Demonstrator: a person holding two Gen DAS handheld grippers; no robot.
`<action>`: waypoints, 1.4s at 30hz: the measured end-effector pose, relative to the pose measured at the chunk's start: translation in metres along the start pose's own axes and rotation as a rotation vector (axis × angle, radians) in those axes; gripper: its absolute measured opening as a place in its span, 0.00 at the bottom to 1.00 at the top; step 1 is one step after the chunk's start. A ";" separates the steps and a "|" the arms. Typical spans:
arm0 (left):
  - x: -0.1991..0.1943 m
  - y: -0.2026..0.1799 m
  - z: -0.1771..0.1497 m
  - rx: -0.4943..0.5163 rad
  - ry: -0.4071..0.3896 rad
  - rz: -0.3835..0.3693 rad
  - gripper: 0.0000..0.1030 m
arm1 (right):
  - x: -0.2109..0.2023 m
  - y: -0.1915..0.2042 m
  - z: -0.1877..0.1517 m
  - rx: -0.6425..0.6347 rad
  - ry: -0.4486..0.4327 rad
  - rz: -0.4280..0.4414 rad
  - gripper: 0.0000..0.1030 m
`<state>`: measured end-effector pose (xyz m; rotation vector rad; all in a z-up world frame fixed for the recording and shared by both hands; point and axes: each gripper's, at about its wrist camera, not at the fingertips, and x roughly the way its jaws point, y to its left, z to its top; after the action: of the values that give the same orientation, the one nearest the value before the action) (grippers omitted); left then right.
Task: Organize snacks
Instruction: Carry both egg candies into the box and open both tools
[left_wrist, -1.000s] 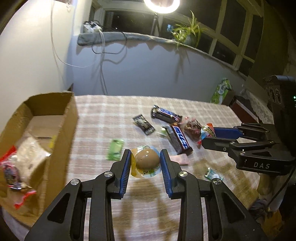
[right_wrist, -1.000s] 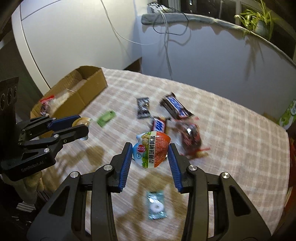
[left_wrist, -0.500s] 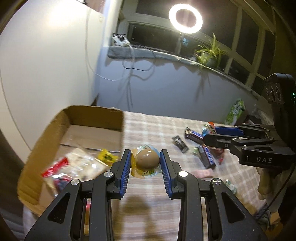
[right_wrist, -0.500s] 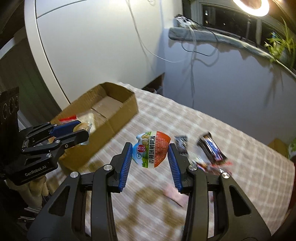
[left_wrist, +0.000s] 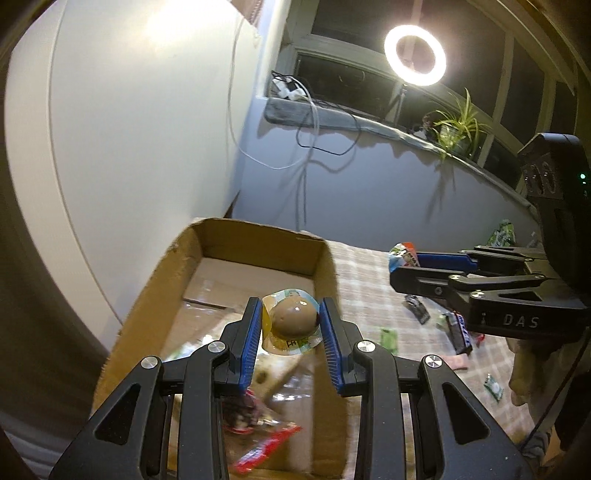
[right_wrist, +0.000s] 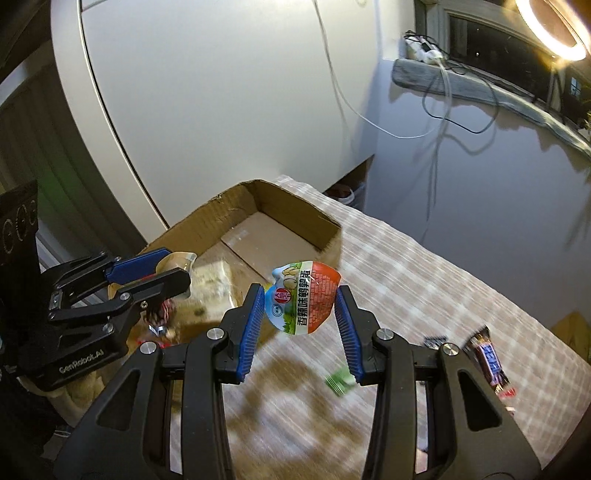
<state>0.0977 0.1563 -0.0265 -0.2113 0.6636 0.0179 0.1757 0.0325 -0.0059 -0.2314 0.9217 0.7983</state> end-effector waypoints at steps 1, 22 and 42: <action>0.001 0.003 0.001 -0.002 -0.001 0.004 0.29 | 0.003 0.001 0.002 -0.002 0.003 0.004 0.40; 0.012 0.031 0.005 -0.039 0.008 0.035 0.31 | 0.062 0.013 0.027 -0.014 0.059 0.058 0.42; -0.001 0.025 0.005 -0.038 -0.011 0.051 0.33 | 0.033 0.005 0.021 0.011 0.005 0.019 0.73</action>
<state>0.0978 0.1822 -0.0272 -0.2308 0.6576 0.0803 0.1964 0.0629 -0.0183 -0.2154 0.9336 0.8099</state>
